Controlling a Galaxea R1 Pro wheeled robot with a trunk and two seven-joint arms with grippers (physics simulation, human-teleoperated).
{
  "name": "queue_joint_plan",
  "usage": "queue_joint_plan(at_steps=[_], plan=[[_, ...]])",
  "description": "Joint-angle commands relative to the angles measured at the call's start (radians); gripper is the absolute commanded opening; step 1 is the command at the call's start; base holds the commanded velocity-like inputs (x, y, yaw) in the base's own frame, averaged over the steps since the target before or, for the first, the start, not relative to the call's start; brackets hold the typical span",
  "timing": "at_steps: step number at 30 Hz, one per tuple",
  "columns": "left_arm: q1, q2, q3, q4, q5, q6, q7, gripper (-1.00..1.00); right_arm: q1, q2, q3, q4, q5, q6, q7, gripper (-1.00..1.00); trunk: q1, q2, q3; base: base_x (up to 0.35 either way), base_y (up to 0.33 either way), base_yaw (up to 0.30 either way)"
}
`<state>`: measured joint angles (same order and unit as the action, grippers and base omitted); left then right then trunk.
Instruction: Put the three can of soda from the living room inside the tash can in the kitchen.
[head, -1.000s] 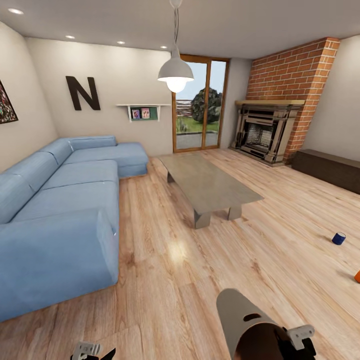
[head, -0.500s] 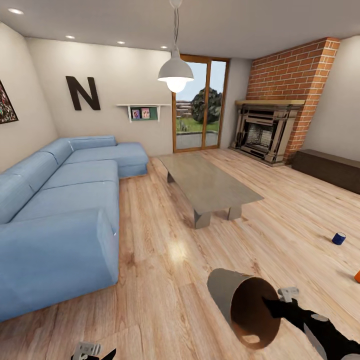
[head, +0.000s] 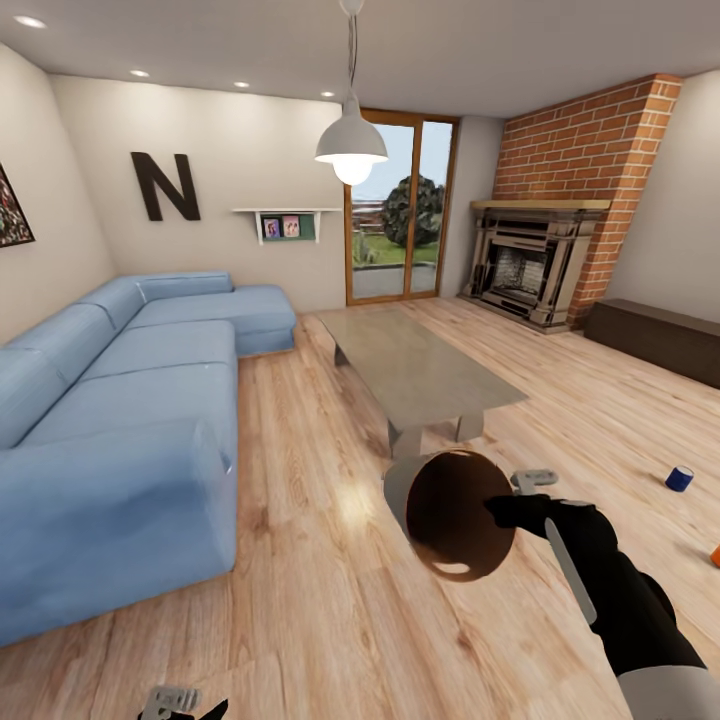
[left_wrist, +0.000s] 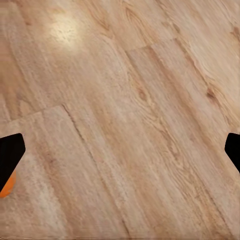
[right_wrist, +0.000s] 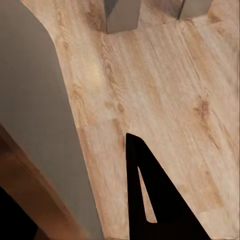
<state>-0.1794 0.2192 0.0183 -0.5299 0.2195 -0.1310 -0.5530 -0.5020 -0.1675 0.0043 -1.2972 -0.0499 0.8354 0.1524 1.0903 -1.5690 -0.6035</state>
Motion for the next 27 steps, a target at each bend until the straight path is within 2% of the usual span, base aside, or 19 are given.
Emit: queue_joint_plan(at_steps=[1, 2, 6, 7, 9, 11, 12, 15, 18, 21, 26, 27], plan=[[-0.032, 0.014, 0.001, -0.005, 0.004, 0.090, 0.001, 1.00, -0.002, 0.004, 0.008, -0.002, -0.038, 0.009, 0.009, -1.00, 0.000, 0.000, 0.000, 0.150, 0.000, 0.000], [-0.085, 0.033, 0.002, -0.009, 0.004, 0.204, 0.002, 1.00, -0.003, 0.005, 0.011, -0.002, -0.037, 0.011, 0.009, -1.00, 0.000, 0.000, 0.000, 0.102, 0.000, 0.000], [-0.233, 0.083, 0.004, -0.013, 0.007, 0.465, 0.001, 1.00, -0.003, 0.008, 0.015, -0.002, -0.036, 0.015, 0.009, -1.00, 0.000, 0.000, 0.000, 0.060, 0.000, 0.000], [-0.310, 0.114, 0.007, -0.012, 0.008, 0.572, 0.001, 1.00, -0.003, 0.008, 0.017, -0.002, -0.036, 0.016, 0.008, -1.00, 0.000, 0.000, 0.000, 0.052, 0.000, 0.000], [-0.381, 0.145, 0.023, -0.008, 0.010, 0.653, 0.001, 1.00, -0.003, 0.009, 0.018, -0.002, -0.036, 0.016, 0.007, -1.00, 0.000, 0.000, 0.000, 0.083, 0.000, 0.000], [-0.437, 0.167, 0.054, 0.001, 0.013, 0.707, 0.003, 1.00, -0.003, 0.009, 0.022, 0.000, -0.036, 0.017, 0.007, -1.00, 0.000, 0.000, 0.000, 0.134, 0.000, 0.000], [-0.474, 0.181, 0.092, 0.016, 0.014, 0.742, 0.014, 1.00, -0.003, 0.009, 0.027, 0.001, -0.036, 0.017, 0.005, -1.00, 0.000, 0.000, 0.000, 0.210, 0.000, 0.000], [-0.508, 0.196, 0.137, 0.056, 0.017, 0.778, 0.063, 1.00, -0.003, 0.009, 0.037, 0.002, -0.036, 0.017, 0.002, -1.00, 0.000, 0.000, 0.000, 0.249, 0.000, 0.000], [-0.538, 0.209, 0.178, 0.103, 0.031, 0.851, 0.192, 1.00, -0.003, 0.009, 0.058, 0.002, -0.035, 0.017, -0.002, -1.00, 0.000, 0.000, 0.000, 0.143, 0.000, 0.000], [-0.559, 0.212, 0.183, 0.114, 0.032, 0.876, 0.244, 1.00, -0.003, 0.009, 0.065, 0.002, -0.035, 0.018, -0.003, -1.00, 0.000, 0.000, 0.000, 0.037, 0.000, 0.000], [-0.584, 0.208, 0.190, 0.120, 0.036, 0.930, 0.412, 1.00, -0.003, 0.010, 0.070, 0.002, -0.035, 0.018, -0.004, -1.00, 0.000, 0.000, 0.000, 0.011, 0.000, 0.000], [-0.584, 0.208, 0.190, 0.120, 0.036, 0.931, 0.419, 1.00, -0.003, 0.010, 0.070, 0.002, -0.035, 0.018, -0.004, -1.00, 0.000, 0.000, 0.000, 0.003, 0.000, 0.000]])
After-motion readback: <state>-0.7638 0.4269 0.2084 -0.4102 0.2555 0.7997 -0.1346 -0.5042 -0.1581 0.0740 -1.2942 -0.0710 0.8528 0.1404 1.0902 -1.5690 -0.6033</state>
